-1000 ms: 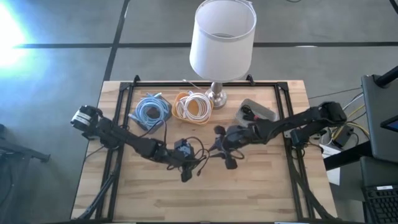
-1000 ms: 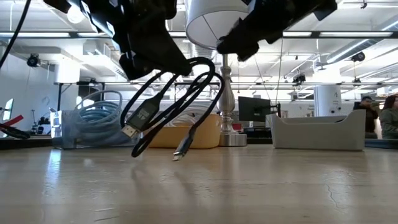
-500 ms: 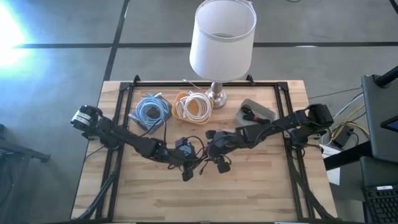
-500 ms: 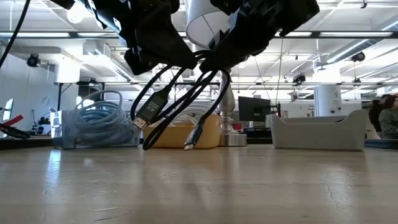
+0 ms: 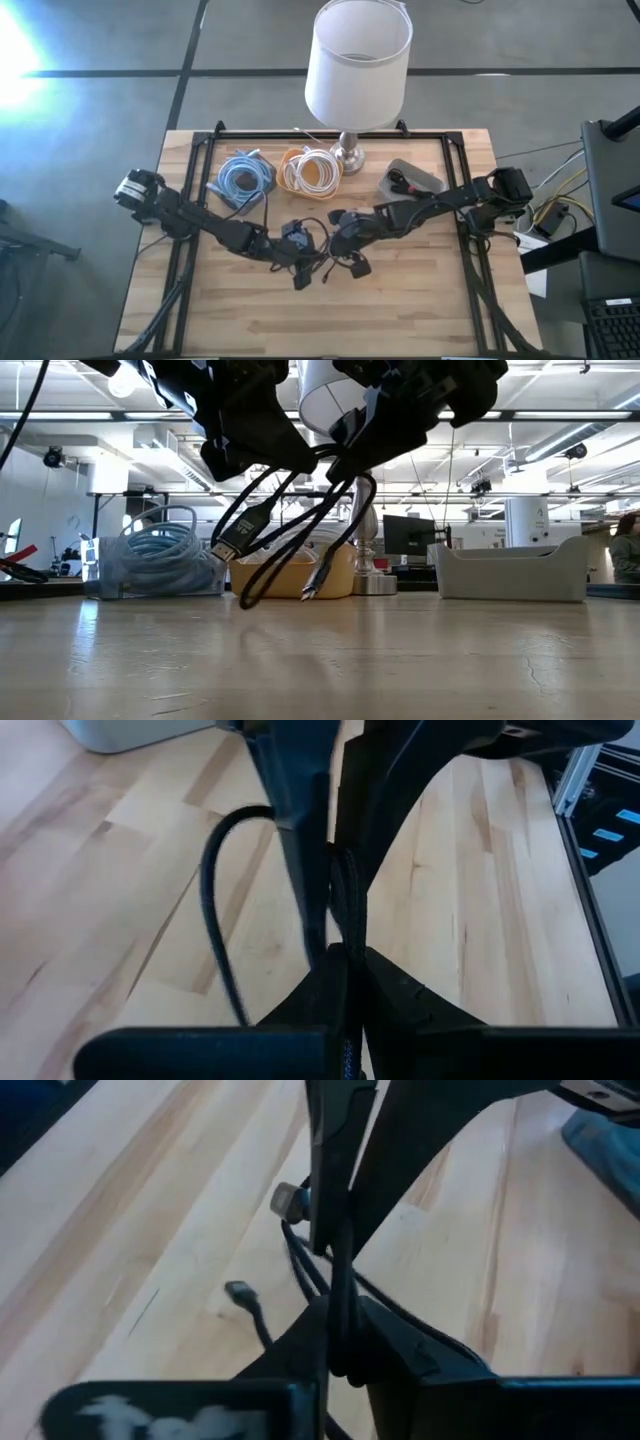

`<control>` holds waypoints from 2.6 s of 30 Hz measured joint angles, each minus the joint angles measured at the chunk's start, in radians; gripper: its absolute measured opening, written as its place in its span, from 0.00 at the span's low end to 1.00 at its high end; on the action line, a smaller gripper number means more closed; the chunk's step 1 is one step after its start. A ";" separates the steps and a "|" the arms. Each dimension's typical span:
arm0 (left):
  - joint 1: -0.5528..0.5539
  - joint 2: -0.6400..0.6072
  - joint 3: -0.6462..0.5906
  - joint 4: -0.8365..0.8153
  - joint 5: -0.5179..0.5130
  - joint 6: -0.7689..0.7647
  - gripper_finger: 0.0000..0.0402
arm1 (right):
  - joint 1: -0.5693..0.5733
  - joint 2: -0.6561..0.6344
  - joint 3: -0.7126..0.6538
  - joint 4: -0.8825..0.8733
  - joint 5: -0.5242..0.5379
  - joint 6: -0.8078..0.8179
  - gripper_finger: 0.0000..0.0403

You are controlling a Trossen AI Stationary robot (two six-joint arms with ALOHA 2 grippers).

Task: Sort HDMI cables
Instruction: Put the black HDMI cable into the gray bin

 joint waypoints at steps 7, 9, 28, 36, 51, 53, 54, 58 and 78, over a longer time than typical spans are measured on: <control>0.000 0.000 0.000 -0.001 0.000 -0.001 0.05 | 0.000 0.000 0.000 -0.005 0.000 -0.013 0.06; 0.000 0.000 -0.001 -0.001 0.000 -0.002 0.05 | 0.000 0.000 0.000 -0.005 0.000 -0.009 0.07; -0.001 0.002 -0.006 -0.007 -0.051 -0.007 0.30 | 0.000 -0.004 0.004 -0.119 0.024 0.028 0.06; -0.001 0.002 -0.006 -0.012 -0.059 -0.008 0.30 | 0.001 -0.071 0.005 -0.275 0.069 0.095 0.06; -0.001 0.002 -0.006 -0.028 -0.059 -0.018 0.30 | 0.057 -0.454 -0.199 -0.524 0.881 0.359 0.06; -0.001 0.002 -0.006 -0.028 -0.059 -0.018 0.30 | 0.051 -0.530 -0.267 -0.523 0.936 0.395 0.07; -0.001 0.002 -0.006 -0.028 -0.059 -0.019 0.30 | 0.045 -0.568 -0.302 -0.524 0.962 0.414 0.08; -0.001 0.002 -0.006 -0.028 -0.059 -0.019 0.30 | 0.025 -0.719 -0.430 -0.524 1.049 0.483 0.09; 0.000 0.002 -0.006 -0.027 -0.065 -0.017 0.30 | 0.003 -0.964 -0.703 -0.388 1.007 0.512 0.09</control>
